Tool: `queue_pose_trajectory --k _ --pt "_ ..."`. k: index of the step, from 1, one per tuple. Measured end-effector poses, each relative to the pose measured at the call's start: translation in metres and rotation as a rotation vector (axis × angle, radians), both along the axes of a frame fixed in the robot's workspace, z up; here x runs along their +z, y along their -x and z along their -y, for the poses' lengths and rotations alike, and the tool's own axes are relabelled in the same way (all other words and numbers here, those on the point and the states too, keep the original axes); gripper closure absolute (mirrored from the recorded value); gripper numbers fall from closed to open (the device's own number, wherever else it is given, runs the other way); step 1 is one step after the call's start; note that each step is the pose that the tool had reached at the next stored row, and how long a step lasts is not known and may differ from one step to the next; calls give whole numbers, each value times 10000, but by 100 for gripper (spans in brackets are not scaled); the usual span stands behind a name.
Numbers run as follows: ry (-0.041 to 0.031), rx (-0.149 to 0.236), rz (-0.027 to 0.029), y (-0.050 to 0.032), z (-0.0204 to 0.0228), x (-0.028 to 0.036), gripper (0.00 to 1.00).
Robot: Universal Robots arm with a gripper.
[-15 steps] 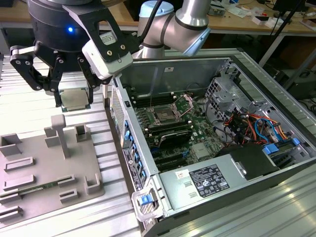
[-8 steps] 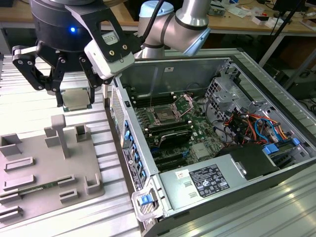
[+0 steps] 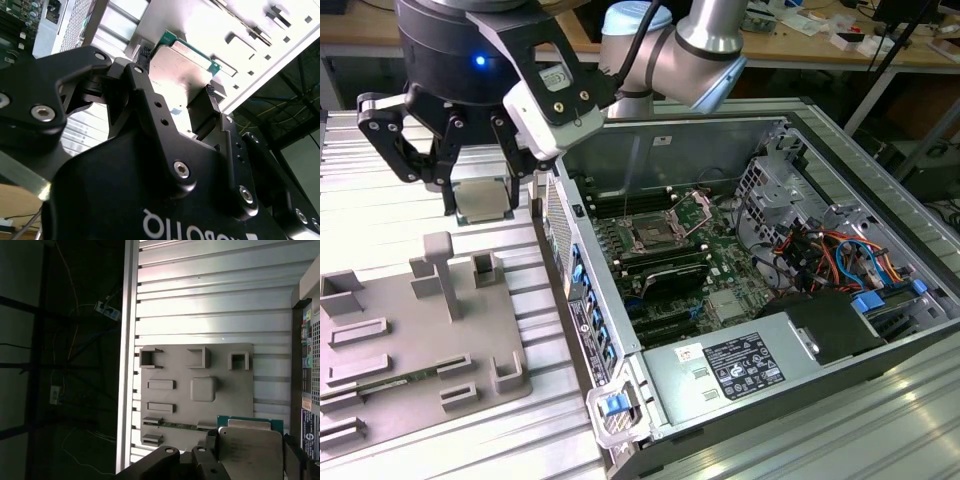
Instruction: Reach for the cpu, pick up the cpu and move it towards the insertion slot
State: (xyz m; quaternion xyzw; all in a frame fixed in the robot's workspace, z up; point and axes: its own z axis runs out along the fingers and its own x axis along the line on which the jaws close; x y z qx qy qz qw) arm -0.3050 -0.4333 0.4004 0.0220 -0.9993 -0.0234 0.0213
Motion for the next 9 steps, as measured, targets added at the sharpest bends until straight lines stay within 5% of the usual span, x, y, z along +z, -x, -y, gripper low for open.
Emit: queue_pose_trajectory --k 9 --pt "0 1 0 -96 0 -2 45"
